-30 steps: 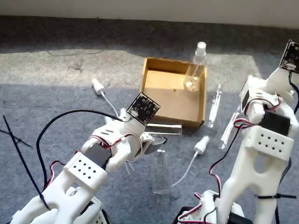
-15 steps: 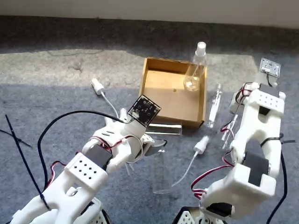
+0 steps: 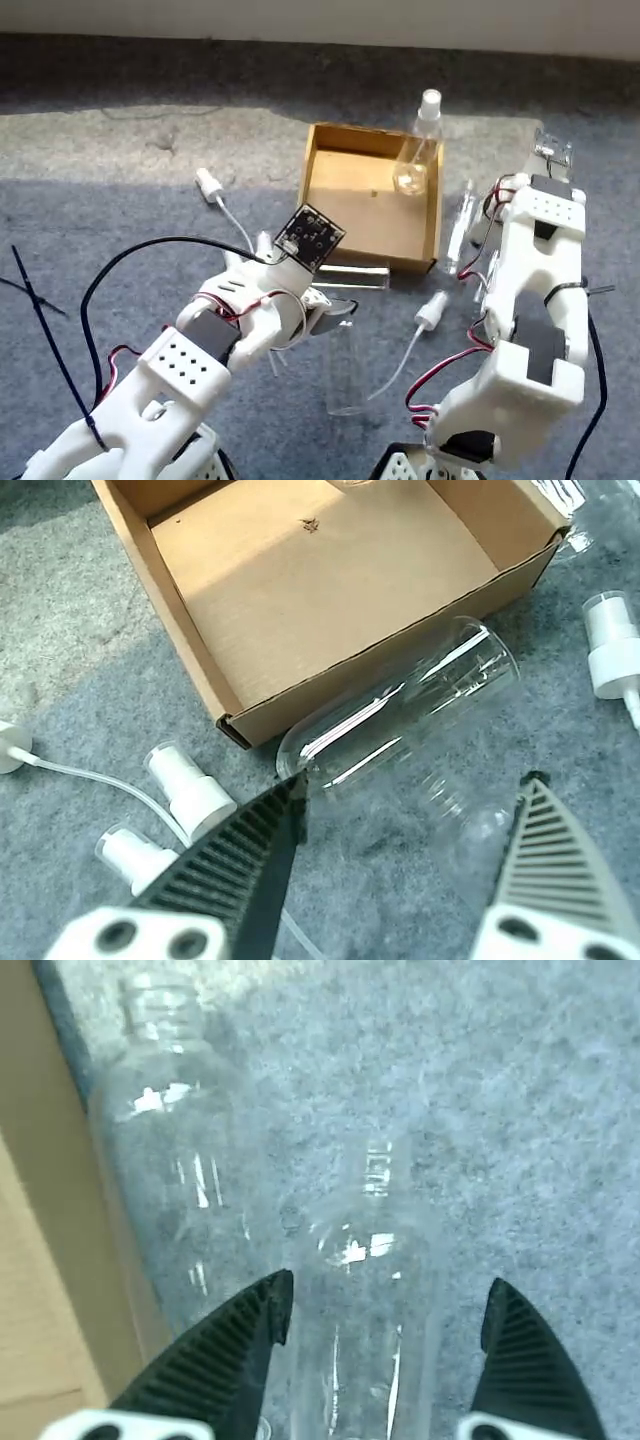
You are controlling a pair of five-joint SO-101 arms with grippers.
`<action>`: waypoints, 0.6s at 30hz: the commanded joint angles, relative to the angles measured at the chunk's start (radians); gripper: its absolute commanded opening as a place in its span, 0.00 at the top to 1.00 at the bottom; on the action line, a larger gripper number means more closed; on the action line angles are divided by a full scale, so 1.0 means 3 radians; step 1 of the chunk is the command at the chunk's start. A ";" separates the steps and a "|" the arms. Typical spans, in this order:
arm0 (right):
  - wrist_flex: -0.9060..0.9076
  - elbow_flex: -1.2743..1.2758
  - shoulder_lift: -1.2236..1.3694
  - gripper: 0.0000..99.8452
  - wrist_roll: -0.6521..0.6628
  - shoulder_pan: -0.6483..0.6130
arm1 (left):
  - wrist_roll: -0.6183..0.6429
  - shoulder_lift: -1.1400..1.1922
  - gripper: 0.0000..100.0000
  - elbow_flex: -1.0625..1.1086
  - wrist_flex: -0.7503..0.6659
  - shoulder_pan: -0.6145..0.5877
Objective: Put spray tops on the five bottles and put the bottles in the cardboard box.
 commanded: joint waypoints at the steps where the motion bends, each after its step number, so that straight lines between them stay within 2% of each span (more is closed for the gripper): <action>1: -0.0095 -0.0018 0.0141 0.74 -0.0036 -0.0023 | -0.0020 -0.0013 0.70 -0.0018 -0.0036 0.0038; 7: -0.0136 -0.0120 0.0509 0.74 -0.0036 -0.0023 | -0.0020 -0.0013 0.70 -0.0018 -0.0036 0.0038; 14: -0.0125 -0.0320 0.0514 0.74 -0.0031 0.0105 | -0.0020 -0.0008 0.70 -0.0018 -0.0036 0.0038; 18: -0.0125 -0.0514 0.0524 0.83 0.0435 0.0299 | -0.0020 -0.0008 0.70 -0.0018 -0.0036 0.0038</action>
